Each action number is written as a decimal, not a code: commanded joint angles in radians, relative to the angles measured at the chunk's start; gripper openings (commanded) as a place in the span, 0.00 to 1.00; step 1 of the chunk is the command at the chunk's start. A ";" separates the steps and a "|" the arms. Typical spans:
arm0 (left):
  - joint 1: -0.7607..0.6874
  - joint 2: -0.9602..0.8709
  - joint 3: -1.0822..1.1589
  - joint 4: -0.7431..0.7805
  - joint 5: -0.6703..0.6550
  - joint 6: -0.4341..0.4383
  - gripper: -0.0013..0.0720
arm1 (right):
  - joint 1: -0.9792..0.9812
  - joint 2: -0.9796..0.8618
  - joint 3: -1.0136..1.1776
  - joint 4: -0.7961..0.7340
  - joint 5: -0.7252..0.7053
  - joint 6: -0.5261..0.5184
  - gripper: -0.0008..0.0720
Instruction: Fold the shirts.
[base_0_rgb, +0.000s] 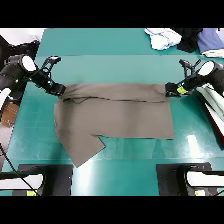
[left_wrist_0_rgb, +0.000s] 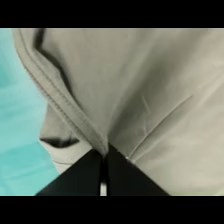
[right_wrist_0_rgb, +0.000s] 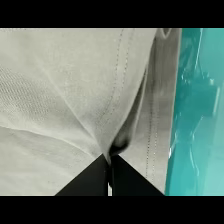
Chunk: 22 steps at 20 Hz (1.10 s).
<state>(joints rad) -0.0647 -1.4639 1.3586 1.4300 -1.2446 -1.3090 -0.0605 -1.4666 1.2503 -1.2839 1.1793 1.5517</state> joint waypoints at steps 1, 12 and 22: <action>0.001 -0.001 -0.006 -0.004 -0.039 0.007 0.07 | 0.000 -0.001 -0.026 0.001 -0.004 0.000 0.04; 0.104 0.083 -0.069 0.031 -0.274 -0.111 0.73 | -0.174 0.197 -0.111 0.010 0.160 -0.020 0.68; 0.124 0.534 -0.676 -0.087 -0.234 -0.240 0.73 | -0.195 0.397 -0.350 0.016 0.097 -0.039 0.68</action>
<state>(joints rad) 0.0566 -1.0229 0.8246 1.4128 -1.4853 -1.5169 -0.2565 -1.1034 0.9310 -1.2736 1.2896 1.5150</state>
